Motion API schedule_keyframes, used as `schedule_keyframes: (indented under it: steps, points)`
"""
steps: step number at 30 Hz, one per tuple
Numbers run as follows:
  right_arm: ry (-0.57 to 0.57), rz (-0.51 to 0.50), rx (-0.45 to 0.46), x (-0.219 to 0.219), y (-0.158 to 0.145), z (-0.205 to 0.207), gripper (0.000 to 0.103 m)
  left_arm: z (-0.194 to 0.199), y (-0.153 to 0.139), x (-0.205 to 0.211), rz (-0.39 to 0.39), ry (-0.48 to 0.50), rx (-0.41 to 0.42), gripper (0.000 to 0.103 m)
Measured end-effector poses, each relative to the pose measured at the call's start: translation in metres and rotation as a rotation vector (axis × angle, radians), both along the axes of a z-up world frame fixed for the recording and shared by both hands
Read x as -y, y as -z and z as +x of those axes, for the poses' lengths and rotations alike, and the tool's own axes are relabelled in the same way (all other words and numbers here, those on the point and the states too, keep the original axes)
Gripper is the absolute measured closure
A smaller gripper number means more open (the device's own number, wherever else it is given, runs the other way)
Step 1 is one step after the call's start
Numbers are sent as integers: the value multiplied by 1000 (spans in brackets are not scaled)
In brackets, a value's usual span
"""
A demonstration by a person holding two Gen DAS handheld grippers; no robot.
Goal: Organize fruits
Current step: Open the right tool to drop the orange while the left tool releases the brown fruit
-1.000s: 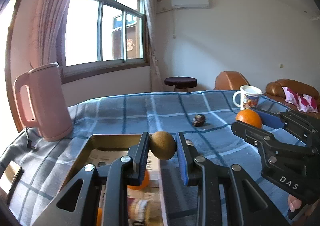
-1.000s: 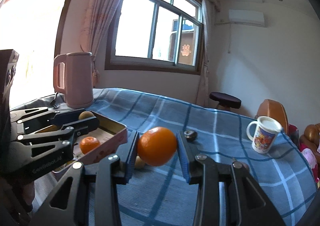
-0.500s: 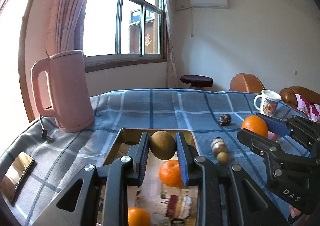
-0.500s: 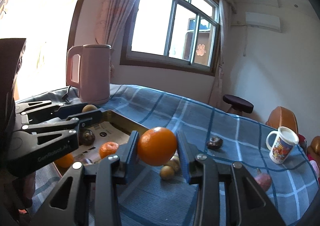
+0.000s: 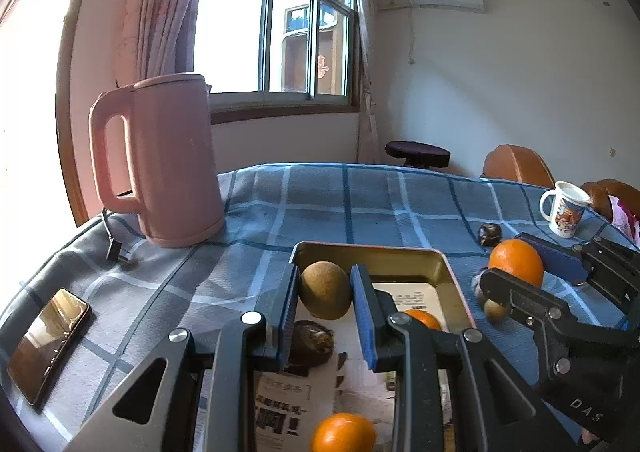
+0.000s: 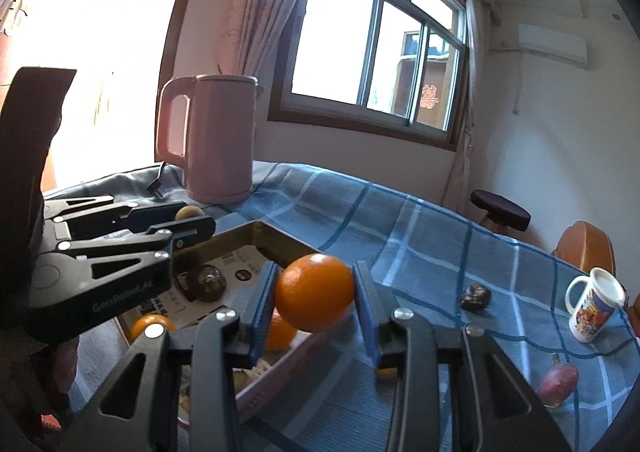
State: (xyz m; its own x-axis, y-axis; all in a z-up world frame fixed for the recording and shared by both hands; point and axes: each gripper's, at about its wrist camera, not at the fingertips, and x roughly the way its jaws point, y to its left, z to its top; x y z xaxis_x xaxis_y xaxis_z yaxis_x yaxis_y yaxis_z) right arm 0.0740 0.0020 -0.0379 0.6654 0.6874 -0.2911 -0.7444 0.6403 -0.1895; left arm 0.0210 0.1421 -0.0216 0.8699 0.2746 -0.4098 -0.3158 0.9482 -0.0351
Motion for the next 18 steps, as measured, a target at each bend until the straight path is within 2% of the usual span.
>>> schedule_keyframes:
  steps: [18]
  points:
    - [-69,-80,-81,-34,17,8,62,10,15,-21,-25,-6,-113,74]
